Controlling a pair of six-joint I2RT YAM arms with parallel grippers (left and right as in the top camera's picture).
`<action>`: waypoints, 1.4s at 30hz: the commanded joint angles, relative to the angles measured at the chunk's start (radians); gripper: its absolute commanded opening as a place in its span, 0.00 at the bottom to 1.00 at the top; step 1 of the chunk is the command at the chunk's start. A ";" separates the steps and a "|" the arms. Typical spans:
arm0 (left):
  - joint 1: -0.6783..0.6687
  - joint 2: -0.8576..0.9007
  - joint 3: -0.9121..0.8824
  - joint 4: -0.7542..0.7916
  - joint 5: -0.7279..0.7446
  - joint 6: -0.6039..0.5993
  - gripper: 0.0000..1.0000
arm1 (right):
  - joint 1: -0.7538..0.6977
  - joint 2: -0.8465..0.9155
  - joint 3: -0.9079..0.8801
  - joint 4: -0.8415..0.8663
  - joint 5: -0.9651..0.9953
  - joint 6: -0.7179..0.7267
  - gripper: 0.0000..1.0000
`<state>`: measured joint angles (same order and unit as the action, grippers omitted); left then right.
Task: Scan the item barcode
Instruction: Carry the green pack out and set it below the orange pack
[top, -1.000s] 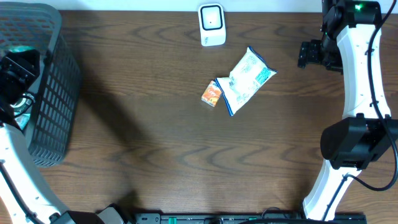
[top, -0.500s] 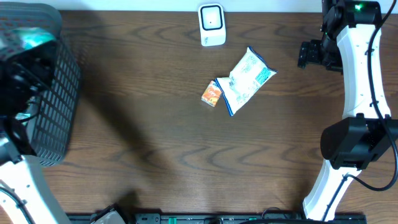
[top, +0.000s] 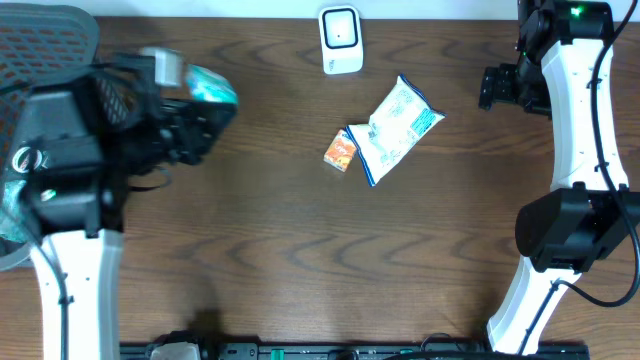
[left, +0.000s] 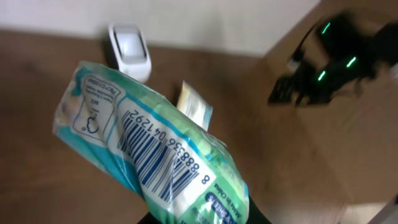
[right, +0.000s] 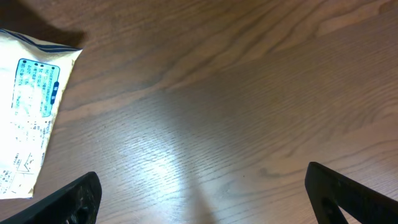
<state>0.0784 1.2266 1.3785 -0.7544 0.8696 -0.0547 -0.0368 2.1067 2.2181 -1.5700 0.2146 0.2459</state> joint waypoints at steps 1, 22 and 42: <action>-0.104 0.043 0.000 -0.017 -0.163 0.029 0.08 | -0.005 -0.017 0.018 0.000 0.012 0.016 0.99; -0.437 0.527 0.000 0.019 -0.313 0.028 0.23 | -0.002 -0.017 0.018 0.000 0.012 0.016 0.99; -0.452 0.547 0.031 0.056 -0.314 0.028 0.82 | -0.002 -0.017 0.018 0.000 0.012 0.016 0.99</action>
<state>-0.3946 1.8194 1.3785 -0.6991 0.5617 -0.0315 -0.0368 2.1067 2.2181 -1.5703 0.2142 0.2459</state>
